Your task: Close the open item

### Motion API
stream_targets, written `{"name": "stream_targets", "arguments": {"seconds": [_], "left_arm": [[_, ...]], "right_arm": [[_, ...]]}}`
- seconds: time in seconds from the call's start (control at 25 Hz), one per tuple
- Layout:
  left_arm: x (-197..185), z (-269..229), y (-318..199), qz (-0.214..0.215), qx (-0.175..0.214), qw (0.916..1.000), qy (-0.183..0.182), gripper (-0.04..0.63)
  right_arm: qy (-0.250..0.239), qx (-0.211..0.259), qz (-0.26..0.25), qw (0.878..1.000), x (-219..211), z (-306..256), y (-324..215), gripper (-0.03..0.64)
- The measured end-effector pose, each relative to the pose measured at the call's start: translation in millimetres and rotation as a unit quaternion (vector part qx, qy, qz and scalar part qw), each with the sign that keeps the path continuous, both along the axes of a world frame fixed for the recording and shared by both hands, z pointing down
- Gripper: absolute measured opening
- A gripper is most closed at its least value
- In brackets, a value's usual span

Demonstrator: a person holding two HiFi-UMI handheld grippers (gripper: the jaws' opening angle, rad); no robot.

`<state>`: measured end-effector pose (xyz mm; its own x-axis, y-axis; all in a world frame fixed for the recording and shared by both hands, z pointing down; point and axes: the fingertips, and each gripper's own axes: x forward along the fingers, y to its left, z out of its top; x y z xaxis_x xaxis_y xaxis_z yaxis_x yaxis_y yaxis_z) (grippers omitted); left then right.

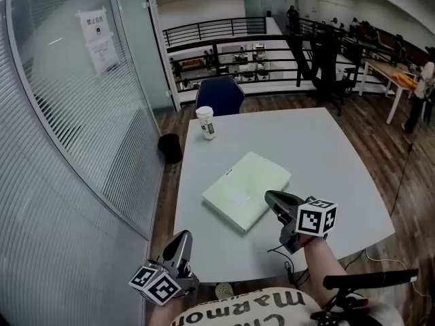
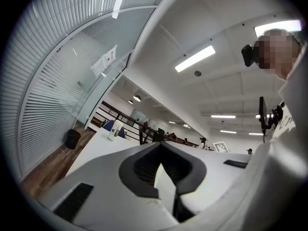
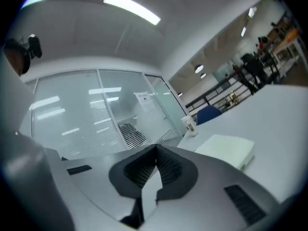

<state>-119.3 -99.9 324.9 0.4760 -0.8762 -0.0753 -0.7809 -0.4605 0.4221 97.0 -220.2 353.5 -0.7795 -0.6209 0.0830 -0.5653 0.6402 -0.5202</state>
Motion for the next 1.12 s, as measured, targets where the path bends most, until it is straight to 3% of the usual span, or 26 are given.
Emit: {"name": "stream_targets", "arguments": {"seconds": [0.16, 0.36, 0.68, 0.88, 1.12], "left_arm": [[31.2, -12.0, 23.7, -0.006, 0.024, 0.9994, 0.026, -0.01], [85.3, -17.8, 52.3, 0.028, 0.031, 0.9991, -0.009, -0.009], [115.6, -4.8, 110.0, 0.036, 0.01, 0.9989, -0.03, -0.009], [114.6, -2.8, 130.9, 0.044, 0.01, 0.9986, -0.027, -0.01], [110.7, -3.7, 154.2, 0.079, 0.01, 0.9965, -0.026, -0.009]], "right_arm": [[0.068, 0.085, 0.021, 0.994, 42.4, -28.5, 55.1, -0.005], [0.156, 0.164, 0.032, 0.973, 74.2, -43.2, 99.5, -0.005], [0.165, 0.173, 0.051, 0.97, 100.0, -45.3, 152.5, -0.005], [0.134, 0.174, 0.087, 0.972, 111.8, -58.0, 173.6, -0.005], [0.17, 0.178, 0.11, 0.963, 108.0, -62.4, 206.8, -0.005]]}}
